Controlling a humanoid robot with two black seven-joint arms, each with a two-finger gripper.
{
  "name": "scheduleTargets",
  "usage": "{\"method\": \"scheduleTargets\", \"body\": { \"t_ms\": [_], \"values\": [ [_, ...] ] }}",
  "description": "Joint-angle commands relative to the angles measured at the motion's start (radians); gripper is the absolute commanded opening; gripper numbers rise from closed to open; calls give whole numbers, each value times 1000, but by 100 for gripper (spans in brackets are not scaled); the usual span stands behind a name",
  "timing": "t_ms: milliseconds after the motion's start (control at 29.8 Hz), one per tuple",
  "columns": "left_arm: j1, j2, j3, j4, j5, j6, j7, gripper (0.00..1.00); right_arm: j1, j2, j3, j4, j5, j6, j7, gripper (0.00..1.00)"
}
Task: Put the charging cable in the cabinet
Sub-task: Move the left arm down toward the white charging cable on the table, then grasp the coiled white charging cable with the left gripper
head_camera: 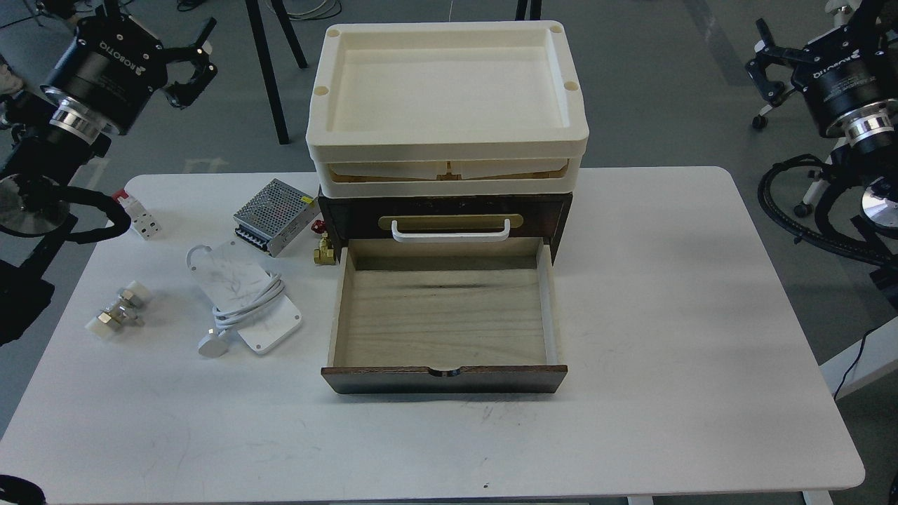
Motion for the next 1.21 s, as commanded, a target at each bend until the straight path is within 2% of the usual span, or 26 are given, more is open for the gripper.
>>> {"method": "scheduleTargets", "body": {
  "t_ms": [0, 134, 268, 369, 402, 469, 536, 637, 804, 939, 1039, 1173],
  "values": [
    [23, -1, 0, 5, -1, 0, -1, 100, -2, 28, 0, 0, 0, 0, 3, 100],
    [35, -25, -14, 62, -43, 0, -6, 100, -2, 30, 0, 0, 0, 0, 4, 100],
    [37, -62, -21, 305, -221, 0, -3, 100, 1, 28, -2, -2, 0, 0, 3, 100],
    [34, -123, -30, 318, -287, 0, -10, 100, 1, 27, -2, 0, 0, 0, 4, 100],
    [34, -125, -50, 317, -289, 0, -22, 100, 1, 27, -2, 0, 0, 0, 4, 100],
    [37, -123, -98, 295, -291, 0, -74, 99, 1, 22, 0, 0, 0, 0, 4, 100],
    [55, -107, -113, 230, -286, 0, -111, 98, -2, 19, 0, 0, 0, 0, 4, 100],
    [98, -3, -101, 84, -262, 0, -113, 97, -7, 16, 0, 0, 0, 0, 4, 100],
    [198, 220, -113, -255, -40, 0, -118, 97, -33, 12, 0, 0, 0, 0, 6, 100],
    [202, 338, -115, -444, 264, 0, -119, 97, -65, -4, 15, -2, 1, 0, 7, 100],
    [203, 415, -100, -541, 564, 0, -121, 97, -82, -13, 39, 0, 9, 0, 7, 100],
    [207, 438, -74, -628, 995, 0, -121, 97, -109, -15, 78, 3, 9, 0, 7, 100]
  ]
}}
